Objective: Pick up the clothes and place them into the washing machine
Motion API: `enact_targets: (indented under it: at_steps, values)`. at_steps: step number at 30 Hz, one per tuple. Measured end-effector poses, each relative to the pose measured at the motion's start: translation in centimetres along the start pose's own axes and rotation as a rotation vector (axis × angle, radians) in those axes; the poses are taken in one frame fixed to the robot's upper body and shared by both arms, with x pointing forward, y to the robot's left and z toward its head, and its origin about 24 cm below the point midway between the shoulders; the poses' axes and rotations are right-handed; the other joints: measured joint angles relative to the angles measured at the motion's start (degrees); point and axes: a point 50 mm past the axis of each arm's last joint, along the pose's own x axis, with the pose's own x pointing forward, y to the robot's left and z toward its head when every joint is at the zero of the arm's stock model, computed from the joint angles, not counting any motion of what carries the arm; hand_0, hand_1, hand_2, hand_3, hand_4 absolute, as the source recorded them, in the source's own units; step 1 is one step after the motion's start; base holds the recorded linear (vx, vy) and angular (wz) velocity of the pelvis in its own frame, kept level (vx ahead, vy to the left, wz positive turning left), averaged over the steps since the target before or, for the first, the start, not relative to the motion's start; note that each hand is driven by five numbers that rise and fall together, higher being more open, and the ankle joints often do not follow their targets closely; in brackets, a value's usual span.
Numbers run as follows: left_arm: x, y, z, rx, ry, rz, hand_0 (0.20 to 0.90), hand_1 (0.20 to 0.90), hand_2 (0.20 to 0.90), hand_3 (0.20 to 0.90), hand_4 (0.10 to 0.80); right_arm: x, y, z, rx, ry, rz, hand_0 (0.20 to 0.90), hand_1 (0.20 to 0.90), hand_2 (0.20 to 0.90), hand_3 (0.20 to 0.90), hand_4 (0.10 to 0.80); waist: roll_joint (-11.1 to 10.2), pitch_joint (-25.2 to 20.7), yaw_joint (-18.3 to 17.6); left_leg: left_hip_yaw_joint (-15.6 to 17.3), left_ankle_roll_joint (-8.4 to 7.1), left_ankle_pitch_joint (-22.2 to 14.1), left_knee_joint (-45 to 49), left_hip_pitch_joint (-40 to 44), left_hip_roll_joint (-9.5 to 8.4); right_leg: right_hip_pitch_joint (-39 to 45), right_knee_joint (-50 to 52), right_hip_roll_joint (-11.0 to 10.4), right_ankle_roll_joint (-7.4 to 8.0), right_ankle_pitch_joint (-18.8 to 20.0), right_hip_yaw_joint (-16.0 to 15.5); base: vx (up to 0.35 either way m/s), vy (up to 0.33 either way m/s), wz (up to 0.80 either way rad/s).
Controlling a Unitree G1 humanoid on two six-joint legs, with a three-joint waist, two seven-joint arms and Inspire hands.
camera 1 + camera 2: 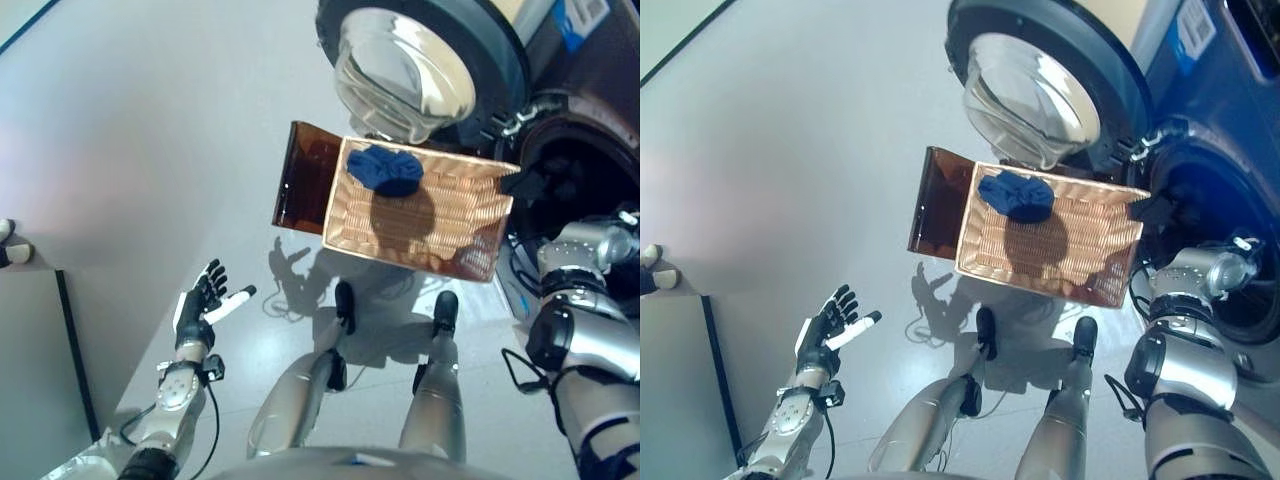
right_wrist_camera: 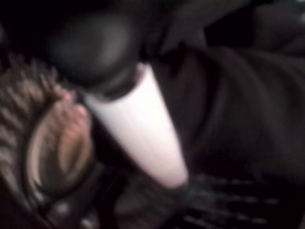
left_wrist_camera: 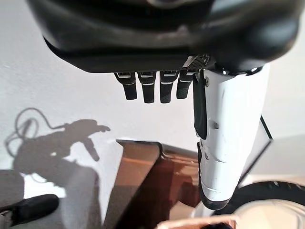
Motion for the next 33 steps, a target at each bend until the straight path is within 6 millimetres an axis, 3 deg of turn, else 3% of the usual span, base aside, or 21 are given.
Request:
enact_targets:
  at_steps: [2,7,10,19,24,27,33]
  values:
    - [0.1,-0.1,0.2,-0.002,-0.009,-0.003,0.900,0.900,0.900,0.900,0.800,0.0,-0.8,-0.5,-0.004,0.034,-0.031,0.200,0.200,0.200,0.200,0.300,0.2,0.1,-0.1,0.1,-0.01,0.0,0.0,0.0,0.15,-0.1,-0.1,0.2,-0.06,0.0,0.2,0.000,0.000,0.00]
    - [0.1,-0.2,0.1,-0.012,-0.008,0.000,0.900,0.900,0.900,0.900,0.800,-1.5,-6.1,-4.2,-0.158,0.144,-0.111,0.200,0.200,0.200,0.200,0.300,0.5,0.2,-0.7,-0.3,0.22,0.1,0.0,0.1,0.32,-0.6,-0.1,0.6,0.02,0.6,1.1,-0.002,0.014,0.04]
    - [0.2,-0.7,0.2,-0.029,-0.014,-0.005,0.900,0.900,0.900,0.900,0.800,-2.0,-6.3,-5.1,-0.181,0.184,-0.099,0.200,0.200,0.200,0.200,0.300,0.6,0.3,-0.9,-1.1,0.22,0.1,0.0,0.6,0.32,0.1,-0.1,0.6,0.02,0.6,0.9,-0.006,0.050,0.15]
    - [0.1,-0.2,0.3,-0.036,-0.020,0.020,0.900,0.900,0.900,0.900,0.800,-2.0,-6.6,-5.1,-0.161,0.188,-0.146,0.200,0.200,0.200,0.200,0.300,1.5,0.6,-0.1,-2.4,-0.05,0.0,0.0,0.6,0.01,0.4,0.1,0.3,-0.29,0.3,0.1,0.001,0.041,0.11]
    - [0.0,-0.1,0.4,-0.038,-0.024,0.022,0.900,0.900,0.900,0.900,0.800,-0.9,-5.7,-3.5,-0.109,0.148,-0.176,0.200,0.200,0.200,0.200,0.300,2.7,0.8,0.0,-3.3,-0.13,0.3,0.0,0.5,-0.20,0.3,1.3,0.0,0.05,-0.3,-0.4,0.023,-0.001,0.12]
    - [0.0,-0.2,0.5,-0.040,-0.029,0.019,0.900,0.900,0.900,0.900,0.800,0.2,-3.9,-1.4,-0.031,0.098,-0.191,0.200,0.200,0.200,0.200,0.300,4.2,0.8,0.0,-4.3,0.00,0.7,0.0,0.7,-0.49,-0.2,3.5,-0.3,0.18,-1.6,-0.5,0.022,-0.069,0.16]
    - [0.1,-0.3,0.7,-0.040,-0.038,0.011,0.900,0.900,0.900,0.900,0.800,2.0,-1.0,3.4,0.065,-0.011,-0.212,0.200,0.200,0.200,0.200,0.300,4.5,0.7,1.0,-6.5,-0.29,1.0,0.0,0.9,-0.52,-2.0,8.7,-0.6,0.28,-4.6,-1.1,0.032,-0.093,0.08]
